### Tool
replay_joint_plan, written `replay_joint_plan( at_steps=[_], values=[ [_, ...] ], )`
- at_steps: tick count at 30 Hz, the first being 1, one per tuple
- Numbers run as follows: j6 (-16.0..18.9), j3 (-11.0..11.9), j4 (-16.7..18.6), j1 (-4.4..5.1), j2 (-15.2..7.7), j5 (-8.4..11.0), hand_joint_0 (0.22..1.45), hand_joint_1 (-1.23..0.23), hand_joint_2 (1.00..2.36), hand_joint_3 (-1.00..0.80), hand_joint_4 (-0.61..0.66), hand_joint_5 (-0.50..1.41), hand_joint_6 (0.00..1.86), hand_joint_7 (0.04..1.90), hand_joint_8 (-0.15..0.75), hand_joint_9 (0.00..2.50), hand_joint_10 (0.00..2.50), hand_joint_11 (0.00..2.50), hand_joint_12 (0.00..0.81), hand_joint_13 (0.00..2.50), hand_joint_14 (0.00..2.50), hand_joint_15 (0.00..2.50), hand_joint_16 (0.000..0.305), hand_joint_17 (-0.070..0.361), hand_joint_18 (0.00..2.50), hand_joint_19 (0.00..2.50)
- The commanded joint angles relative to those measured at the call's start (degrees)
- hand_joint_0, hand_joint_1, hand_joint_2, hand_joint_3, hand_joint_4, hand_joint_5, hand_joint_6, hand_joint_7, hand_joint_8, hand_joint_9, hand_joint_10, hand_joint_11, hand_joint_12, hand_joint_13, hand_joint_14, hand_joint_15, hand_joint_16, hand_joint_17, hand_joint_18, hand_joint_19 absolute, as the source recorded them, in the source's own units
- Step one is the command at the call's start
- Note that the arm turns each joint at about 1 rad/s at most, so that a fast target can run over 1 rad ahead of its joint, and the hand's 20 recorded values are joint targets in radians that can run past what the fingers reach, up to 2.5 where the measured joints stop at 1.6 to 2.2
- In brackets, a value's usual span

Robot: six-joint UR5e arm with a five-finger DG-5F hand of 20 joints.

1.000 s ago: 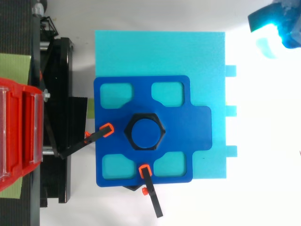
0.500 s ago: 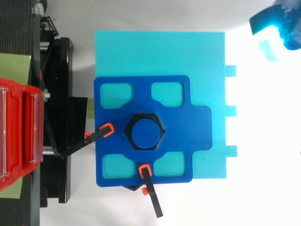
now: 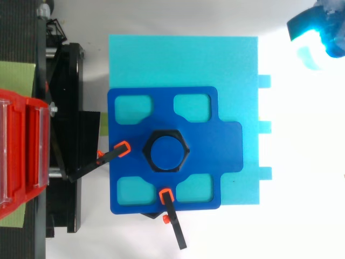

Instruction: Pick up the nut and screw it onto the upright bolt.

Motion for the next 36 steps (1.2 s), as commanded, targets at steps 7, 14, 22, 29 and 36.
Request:
replay_joint_plan(
  at_steps=[7, 14, 22, 29, 36],
  values=[
    [0.0, 0.01, 0.0, 0.0, 0.02, 0.0, 0.49, -0.41, 1.0, -0.5, 0.32, -0.17, 0.5, 0.86, 0.344, 0.68, 0.0, 0.0, 0.358, 0.66, 0.0, 0.0, 0.049, 0.11, 0.68, 0.07],
    [0.0, -0.08, 0.0, 0.0, -0.07, 0.0, 0.5, -0.47, 1.0, -0.5, 0.32, -0.17, 0.5, 0.87, 0.347, 0.7, 0.0, 0.0, 0.349, 0.68, 0.0, 0.0, 0.048, 0.107, 0.7, 0.09],
    [0.0, -0.08, 0.0, 0.0, 0.02, 0.0, 0.47, -0.5, 1.0, -0.5, 0.33, -0.17, 0.5, 0.87, 0.352, 0.71, 0.0, 0.0, 0.359, 0.69, 0.0, 0.0, 0.05, 0.112, 0.73, 0.09],
    [0.0, 0.01, 0.0, 0.0, 0.02, 0.0, 0.49, -0.44, 1.0, -0.5, 0.32, -0.17, 0.5, 0.88, 0.345, 0.71, 0.0, 0.0, 0.352, 0.69, 0.0, 0.0, 0.049, 0.109, 0.72, 0.1],
    [0.0, 0.01, 0.0, 0.0, 0.02, 0.0, 0.5, -0.44, 1.0, -0.5, 0.32, -0.17, 0.5, 0.88, 0.343, 0.72, 0.0, 0.0, 0.348, 0.7, 0.0, 0.0, 0.048, 0.108, 0.73, 0.11]
  ],
)
